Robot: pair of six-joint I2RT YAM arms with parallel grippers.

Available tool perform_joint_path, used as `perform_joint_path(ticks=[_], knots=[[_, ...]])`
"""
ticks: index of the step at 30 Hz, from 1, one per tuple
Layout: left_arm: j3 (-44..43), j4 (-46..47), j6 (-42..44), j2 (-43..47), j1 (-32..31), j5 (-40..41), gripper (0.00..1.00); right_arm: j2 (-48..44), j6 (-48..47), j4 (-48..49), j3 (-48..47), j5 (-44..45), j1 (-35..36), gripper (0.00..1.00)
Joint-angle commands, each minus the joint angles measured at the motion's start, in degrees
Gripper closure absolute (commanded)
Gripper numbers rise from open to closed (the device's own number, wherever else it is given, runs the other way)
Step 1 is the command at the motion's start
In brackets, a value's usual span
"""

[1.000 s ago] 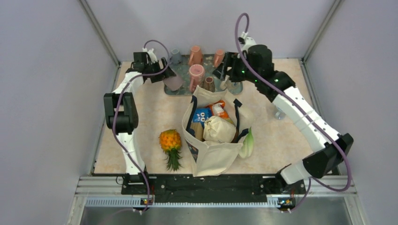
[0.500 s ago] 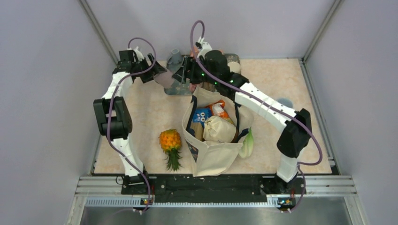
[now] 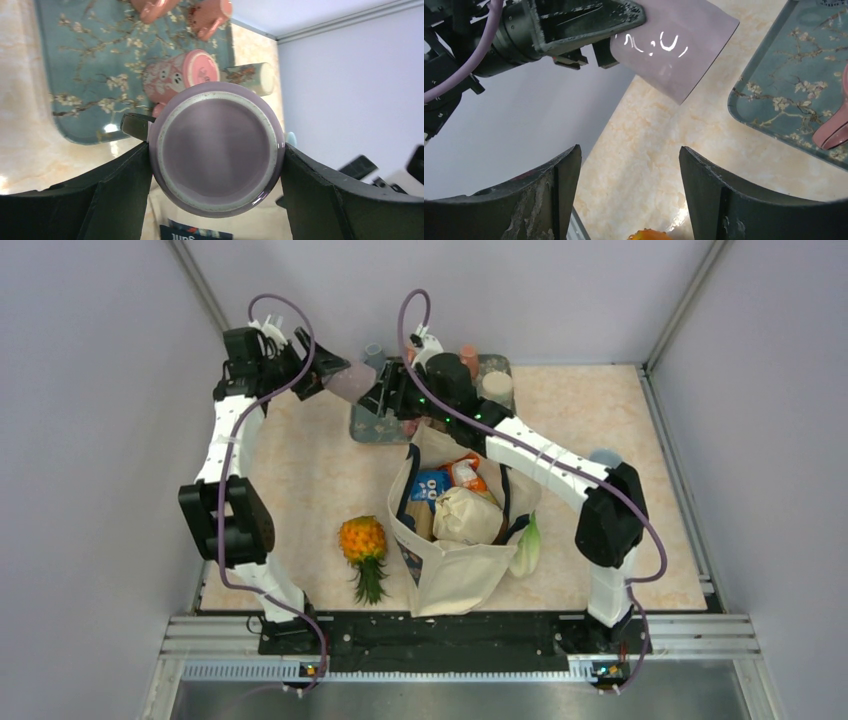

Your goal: Turn the mug right side up

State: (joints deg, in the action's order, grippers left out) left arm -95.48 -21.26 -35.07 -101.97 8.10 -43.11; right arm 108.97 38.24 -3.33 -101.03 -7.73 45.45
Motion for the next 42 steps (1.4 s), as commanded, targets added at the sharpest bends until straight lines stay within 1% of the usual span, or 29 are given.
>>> perform_joint_path(ticks=[1,5,9,12,15,18,21,24,26,29,30,32,33,35,36,37,40,42], knots=[[-0.5,6.6,-7.0,5.2,-0.4,-6.5,1.0,-1.1,1.7,6.3,-0.3,-2.8,-2.8,0.28],[-1.1,7.9,-11.7,5.8,-1.1,-9.6,1.0,-2.7,3.5,12.0,4.0,-5.2,-4.1,0.26],[-1.2,10.9,-16.1,6.0,-1.8,-11.5,1.0,-1.7,5.9,16.4,4.3,-8.3,-4.4,0.26],[-1.4,11.7,-17.5,6.2,-2.5,-12.4,1.0,-0.8,7.6,20.7,4.3,-9.8,-4.5,0.26],[-1.0,11.8,-18.1,6.5,-3.3,-13.2,1.0,0.1,9.0,26.0,4.0,-11.1,-4.5,0.28],[-0.3,13.7,-20.5,6.5,-3.7,-14.1,1.0,2.2,11.8,30.2,2.7,-12.4,-4.5,0.34],[0.8,18.9,-25.6,6.6,-4.1,-16.5,1.0,5.1,15.2,33.3,0.2,-14.0,-4.4,0.42],[1.9,22.7,-28.7,6.8,-4.9,-17.5,1.0,6.5,17.8,39.6,0.0,-13.9,-4.4,0.53],[2.6,23.6,-29.5,6.9,-5.2,-18.0,1.0,6.7,17.7,42.0,-0.2,-13.0,-4.5,0.68],[3.7,24.2,-29.7,7.0,-5.1,-18.1,1.0,6.0,16.0,41.4,-0.4,-11.0,-4.5,0.97],[3.9,24.2,-29.4,6.9,-5.1,-18.0,1.0,5.5,15.6,40.8,-0.2,-10.4,-4.6,1.0],[4.1,23.8,-28.8,6.8,-5.2,-17.5,1.0,4.3,14.8,39.4,0.7,-9.7,-5.0,1.0],[4.1,23.3,-28.2,6.6,-5.1,-17.0,0.92,3.6,14.3,38.5,1.3,-9.4,-5.2,1.0],[3.9,21.8,-26.5,6.3,-5.0,-15.7,0.61,1.9,12.4,35.9,2.5,-8.1,-5.4,1.0],[3.7,21.5,-25.7,6.2,-5.0,-15.0,0.51,0.9,11.4,34.6,3.1,-7.5,-5.6,1.0],[3.4,19.8,-24.8,6.0,-5.1,-14.3,0.43,0.1,10.5,33.7,3.5,-7.0,-5.7,1.0],[2.6,18.6,-23.0,5.5,-5.0,-13.3,0.18,-1.8,8.3,30.7,4.0,-5.8,-6.2,1.0],[2.3,19.0,-22.8,5.4,-5.1,-13.0,0.06,-2.9,7.3,29.2,4.5,-5.3,-6.5,1.0]])
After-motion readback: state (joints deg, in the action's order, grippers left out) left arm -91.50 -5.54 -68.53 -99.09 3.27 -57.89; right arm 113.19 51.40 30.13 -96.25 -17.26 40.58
